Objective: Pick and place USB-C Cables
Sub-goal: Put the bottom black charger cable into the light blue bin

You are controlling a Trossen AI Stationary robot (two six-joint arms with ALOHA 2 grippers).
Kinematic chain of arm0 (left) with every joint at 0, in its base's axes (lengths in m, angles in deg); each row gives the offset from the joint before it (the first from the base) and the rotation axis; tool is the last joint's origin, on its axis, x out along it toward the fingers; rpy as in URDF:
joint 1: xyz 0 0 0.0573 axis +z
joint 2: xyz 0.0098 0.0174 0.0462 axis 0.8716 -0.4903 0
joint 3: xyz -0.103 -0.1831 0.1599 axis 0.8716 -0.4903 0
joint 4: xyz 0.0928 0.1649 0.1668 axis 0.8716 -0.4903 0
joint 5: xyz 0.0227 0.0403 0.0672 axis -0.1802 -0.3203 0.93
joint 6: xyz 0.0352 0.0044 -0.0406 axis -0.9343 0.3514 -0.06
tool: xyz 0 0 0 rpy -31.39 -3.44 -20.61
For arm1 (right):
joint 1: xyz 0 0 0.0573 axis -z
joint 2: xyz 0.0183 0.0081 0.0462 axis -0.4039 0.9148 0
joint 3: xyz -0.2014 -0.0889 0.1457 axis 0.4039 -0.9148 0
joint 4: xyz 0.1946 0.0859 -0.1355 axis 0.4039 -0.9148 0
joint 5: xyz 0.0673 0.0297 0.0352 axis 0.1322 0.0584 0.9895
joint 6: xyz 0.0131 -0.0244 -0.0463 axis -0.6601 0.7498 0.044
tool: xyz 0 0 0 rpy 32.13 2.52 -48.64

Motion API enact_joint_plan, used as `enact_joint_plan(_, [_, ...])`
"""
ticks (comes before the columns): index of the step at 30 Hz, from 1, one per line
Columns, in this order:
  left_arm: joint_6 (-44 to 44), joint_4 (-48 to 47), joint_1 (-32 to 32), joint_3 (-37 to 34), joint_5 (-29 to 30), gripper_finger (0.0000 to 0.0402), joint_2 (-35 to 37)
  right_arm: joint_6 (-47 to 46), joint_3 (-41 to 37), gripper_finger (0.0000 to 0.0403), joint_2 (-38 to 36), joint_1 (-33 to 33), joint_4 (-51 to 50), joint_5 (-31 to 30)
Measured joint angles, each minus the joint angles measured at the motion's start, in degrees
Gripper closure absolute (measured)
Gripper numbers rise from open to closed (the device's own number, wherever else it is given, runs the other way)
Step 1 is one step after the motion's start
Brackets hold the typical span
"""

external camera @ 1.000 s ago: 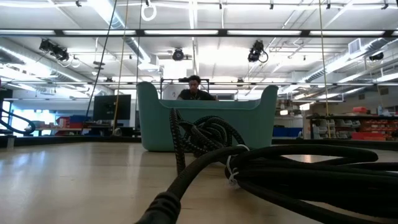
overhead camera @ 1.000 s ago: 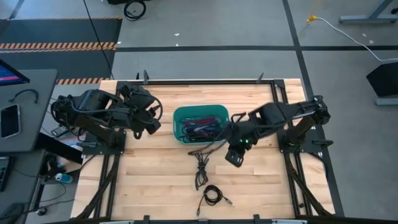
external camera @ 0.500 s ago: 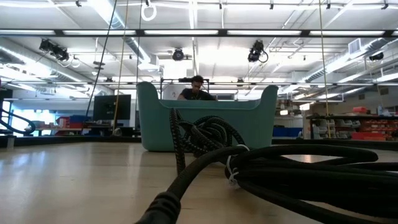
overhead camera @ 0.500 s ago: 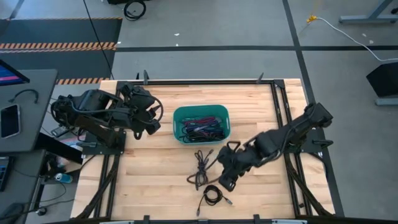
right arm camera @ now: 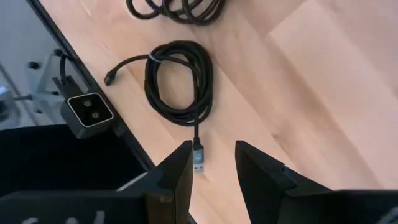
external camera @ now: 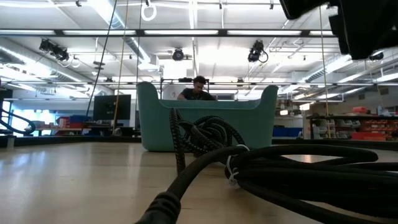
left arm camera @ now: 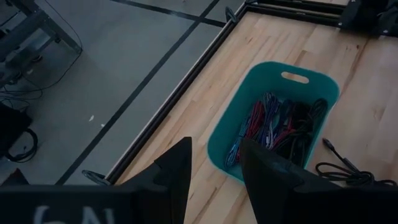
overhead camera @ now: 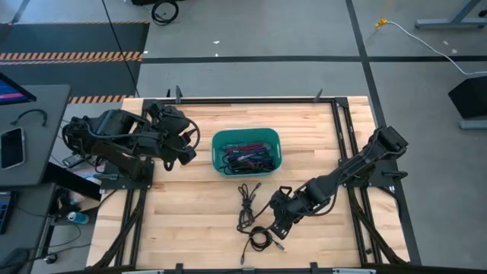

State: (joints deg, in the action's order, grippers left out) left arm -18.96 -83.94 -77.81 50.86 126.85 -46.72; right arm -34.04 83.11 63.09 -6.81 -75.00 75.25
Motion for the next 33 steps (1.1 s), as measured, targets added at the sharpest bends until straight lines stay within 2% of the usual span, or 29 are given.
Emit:
enact_joint_plan(7, [0.0, 0.0, 0.0, 0.0, 0.0, 0.0260, 0.0, -3.3, -7.2, 0.0276, 0.0, 0.0, 14.9, 2.4])
enact_joint_plan(15, [0.0, 0.0, 0.0, 0.0, 0.0, 0.0260, 0.0, -4.1, -8.5, 0.0236, 0.8, -0.6, 15.5, 3.5])
enact_joint_plan(19, [0.0, 0.0, 0.0, 0.0, 0.0, 0.0260, 0.0, -4.5, -8.5, 0.0199, 4.8, -1.3, 18.3, 5.7])
enact_joint_plan(25, [-0.1, 0.0, 0.0, 0.0, 0.0, 0.0260, 0.0, -6.0, -8.5, 0.0155, 13.2, -2.7, 30.2, 14.7])
enact_joint_plan(29, [-0.1, 0.0, 0.0, 0.0, 0.0, 0.0260, 0.0, -9.5, -8.5, 0.0143, 16.5, -3.9, 36.8, 15.2])
enact_joint_plan(33, [-0.1, 0.0, 0.0, 0.0, 0.0, 0.0260, 0.0, -10.6, -8.3, 0.0143, 17.9, -4.6, 38.6, 14.4])
